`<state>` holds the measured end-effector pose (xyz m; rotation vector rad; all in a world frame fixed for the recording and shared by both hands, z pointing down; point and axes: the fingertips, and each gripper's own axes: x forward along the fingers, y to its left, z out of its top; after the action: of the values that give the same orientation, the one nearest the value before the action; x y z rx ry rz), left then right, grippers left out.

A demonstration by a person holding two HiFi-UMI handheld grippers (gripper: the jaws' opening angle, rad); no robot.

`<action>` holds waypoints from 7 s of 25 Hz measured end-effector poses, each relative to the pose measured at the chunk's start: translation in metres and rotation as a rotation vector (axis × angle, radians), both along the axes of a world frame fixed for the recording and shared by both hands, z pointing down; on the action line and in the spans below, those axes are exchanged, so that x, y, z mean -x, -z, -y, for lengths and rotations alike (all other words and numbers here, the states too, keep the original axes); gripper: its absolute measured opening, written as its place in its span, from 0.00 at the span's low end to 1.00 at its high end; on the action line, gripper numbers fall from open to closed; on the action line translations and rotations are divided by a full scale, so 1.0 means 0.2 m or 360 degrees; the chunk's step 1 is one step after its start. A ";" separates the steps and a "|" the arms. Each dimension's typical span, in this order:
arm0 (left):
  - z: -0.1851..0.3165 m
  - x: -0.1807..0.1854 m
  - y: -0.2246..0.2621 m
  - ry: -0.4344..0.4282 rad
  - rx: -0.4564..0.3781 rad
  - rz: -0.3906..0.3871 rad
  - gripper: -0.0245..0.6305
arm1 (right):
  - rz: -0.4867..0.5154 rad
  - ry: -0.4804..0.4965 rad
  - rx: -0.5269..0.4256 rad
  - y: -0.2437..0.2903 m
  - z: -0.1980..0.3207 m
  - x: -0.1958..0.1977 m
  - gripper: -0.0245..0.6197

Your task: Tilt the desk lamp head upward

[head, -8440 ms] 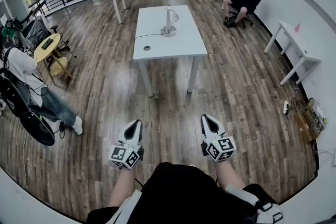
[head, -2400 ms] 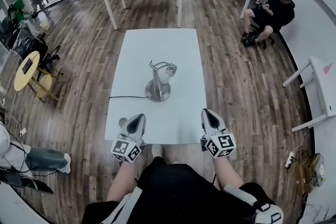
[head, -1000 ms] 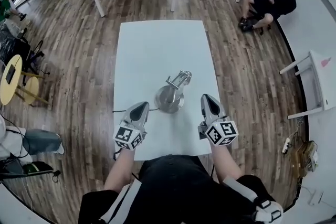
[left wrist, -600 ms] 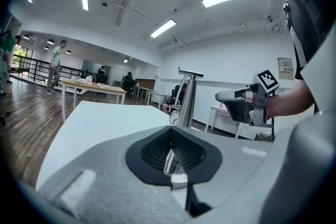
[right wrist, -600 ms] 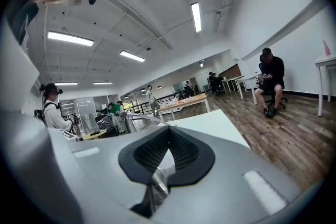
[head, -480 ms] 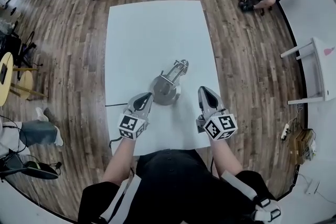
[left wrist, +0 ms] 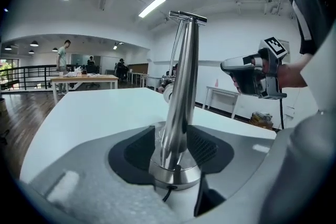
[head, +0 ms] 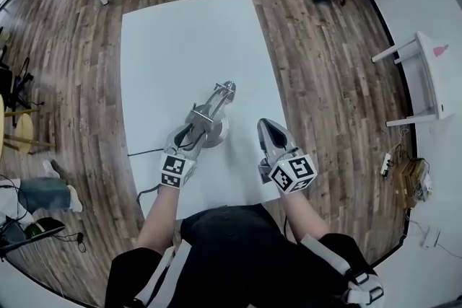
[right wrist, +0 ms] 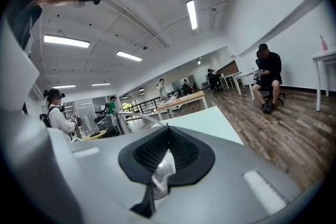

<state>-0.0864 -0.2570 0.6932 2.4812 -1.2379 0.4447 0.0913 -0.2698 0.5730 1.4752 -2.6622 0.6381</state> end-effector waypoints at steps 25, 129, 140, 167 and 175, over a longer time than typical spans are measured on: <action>0.02 -0.12 -0.19 -0.0178 0.0044 0.0225 0.50 | 0.0132 0.0276 0.0197 -0.07 0.10 0.20 0.05; 0.02 -0.13 -0.26 -0.0300 0.0230 0.0317 0.49 | 0.0325 0.0552 -0.0109 0.64 0.46 0.62 0.24; 0.03 -0.13 -0.23 -0.0314 0.0276 0.0267 0.48 | 0.0186 0.0621 -0.0306 0.72 0.38 0.66 0.23; 0.03 -0.14 -0.23 -0.0333 0.0294 0.0222 0.46 | -0.0083 0.0696 -0.0609 0.82 0.23 0.75 0.21; 0.02 -0.15 -0.21 -0.0332 0.0299 0.0230 0.46 | -0.0171 0.0754 -0.0687 0.87 0.13 0.81 0.20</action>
<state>-0.0568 -0.2607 0.7357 2.4598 -0.9405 0.7690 -0.0706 -0.2960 0.3999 0.8268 -3.0152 -0.0491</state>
